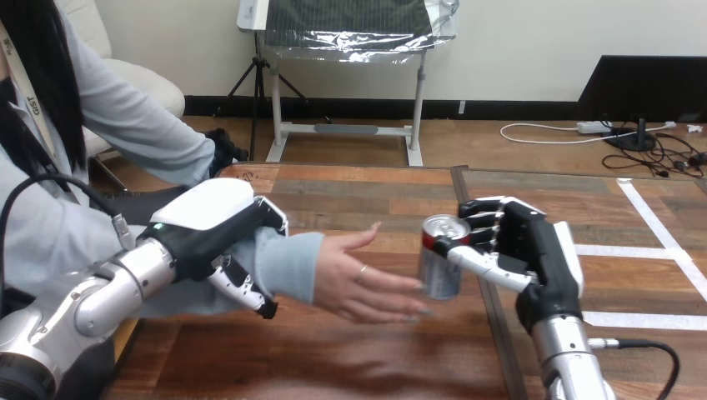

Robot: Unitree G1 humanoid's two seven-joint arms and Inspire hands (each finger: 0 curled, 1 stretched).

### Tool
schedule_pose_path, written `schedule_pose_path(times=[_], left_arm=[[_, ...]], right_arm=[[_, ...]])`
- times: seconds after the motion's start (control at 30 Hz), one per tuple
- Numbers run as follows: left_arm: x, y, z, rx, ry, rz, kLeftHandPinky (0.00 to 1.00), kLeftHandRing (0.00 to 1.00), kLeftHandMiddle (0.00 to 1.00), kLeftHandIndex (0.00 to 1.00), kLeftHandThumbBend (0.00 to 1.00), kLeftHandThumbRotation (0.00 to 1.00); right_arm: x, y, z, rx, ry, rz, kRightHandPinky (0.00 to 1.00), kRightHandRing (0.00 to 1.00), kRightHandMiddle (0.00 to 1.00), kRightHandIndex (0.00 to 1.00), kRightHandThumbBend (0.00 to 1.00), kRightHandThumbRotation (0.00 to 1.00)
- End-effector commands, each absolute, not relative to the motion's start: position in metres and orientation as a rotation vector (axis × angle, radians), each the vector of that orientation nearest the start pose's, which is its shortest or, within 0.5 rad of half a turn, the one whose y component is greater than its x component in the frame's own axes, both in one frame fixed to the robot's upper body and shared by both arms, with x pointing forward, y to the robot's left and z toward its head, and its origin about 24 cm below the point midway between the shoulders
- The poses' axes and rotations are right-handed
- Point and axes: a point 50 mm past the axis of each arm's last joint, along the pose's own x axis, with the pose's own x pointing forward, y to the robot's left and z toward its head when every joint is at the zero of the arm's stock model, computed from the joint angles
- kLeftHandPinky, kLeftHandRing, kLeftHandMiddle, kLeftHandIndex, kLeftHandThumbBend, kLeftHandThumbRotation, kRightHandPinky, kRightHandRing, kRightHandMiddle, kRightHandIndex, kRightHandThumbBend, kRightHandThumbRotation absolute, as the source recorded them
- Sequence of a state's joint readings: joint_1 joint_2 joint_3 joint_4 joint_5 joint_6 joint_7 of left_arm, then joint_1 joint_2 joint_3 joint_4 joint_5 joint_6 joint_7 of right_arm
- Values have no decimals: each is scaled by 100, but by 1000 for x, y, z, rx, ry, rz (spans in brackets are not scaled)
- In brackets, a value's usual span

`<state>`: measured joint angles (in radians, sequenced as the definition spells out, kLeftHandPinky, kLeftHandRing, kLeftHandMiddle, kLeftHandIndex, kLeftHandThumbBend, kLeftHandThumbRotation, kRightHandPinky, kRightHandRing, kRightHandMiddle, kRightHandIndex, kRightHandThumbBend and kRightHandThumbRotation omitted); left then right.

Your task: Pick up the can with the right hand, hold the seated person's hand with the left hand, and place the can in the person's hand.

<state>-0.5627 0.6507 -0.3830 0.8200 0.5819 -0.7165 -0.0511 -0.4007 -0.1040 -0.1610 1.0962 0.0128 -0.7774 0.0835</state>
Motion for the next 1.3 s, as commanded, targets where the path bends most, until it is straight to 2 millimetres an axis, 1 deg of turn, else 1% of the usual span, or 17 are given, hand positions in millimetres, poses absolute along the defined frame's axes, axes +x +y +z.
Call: schedule_pose_path(times=[0.0,0.23,0.53,0.93,1.27], left_arm=[[333,190,101,1203,-428,-579,24,29,37,39,88,0],[333,186,103,1201,-434,-584,23,29,36,39,88,0],[333,181,106,1194,-451,-586,23,29,36,38,88,0],[333,175,108,1181,-454,-590,22,28,36,38,88,0],[333,173,104,1166,-468,-580,22,28,36,38,89,0]], right_arm=[[314,-168,21,-37,-236,27,35,40,47,51,81,0],[312,-161,20,-31,-247,53,34,40,47,51,81,0],[311,-150,19,23,-251,95,34,40,47,51,79,0],[308,-135,21,-9,-274,119,34,40,47,51,79,0],[307,-125,24,-26,-297,145,34,39,46,51,80,0]])
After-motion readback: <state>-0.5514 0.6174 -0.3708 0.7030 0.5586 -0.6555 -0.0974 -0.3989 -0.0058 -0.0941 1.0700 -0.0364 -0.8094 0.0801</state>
